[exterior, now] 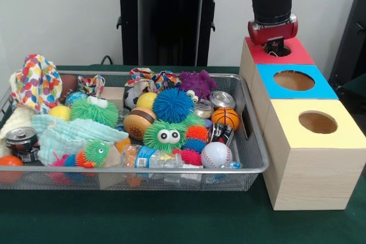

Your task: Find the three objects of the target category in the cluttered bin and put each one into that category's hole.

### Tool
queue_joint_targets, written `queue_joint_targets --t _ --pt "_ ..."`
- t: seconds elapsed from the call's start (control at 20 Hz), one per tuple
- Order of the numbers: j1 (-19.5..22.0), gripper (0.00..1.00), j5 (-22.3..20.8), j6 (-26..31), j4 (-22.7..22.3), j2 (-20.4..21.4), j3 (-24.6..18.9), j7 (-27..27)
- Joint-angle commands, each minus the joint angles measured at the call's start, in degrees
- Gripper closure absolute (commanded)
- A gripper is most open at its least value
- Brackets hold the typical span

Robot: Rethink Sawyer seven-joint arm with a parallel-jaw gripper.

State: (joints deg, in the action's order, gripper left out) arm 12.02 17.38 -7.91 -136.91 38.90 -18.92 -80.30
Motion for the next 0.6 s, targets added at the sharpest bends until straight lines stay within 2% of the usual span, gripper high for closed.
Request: queue_joint_targets --t 0.05,0.3,0.6 --pt "-4.09 1.0 4.67 0.14 2.4 -2.55 4.22 -16.73" --pt "-8.34 1.0 8.34 0.7 3.6 -2.56 7.92 -17.01" --pt "-10.51 1.0 9.86 -1.84 5.02 -5.19 9.43 -17.35"
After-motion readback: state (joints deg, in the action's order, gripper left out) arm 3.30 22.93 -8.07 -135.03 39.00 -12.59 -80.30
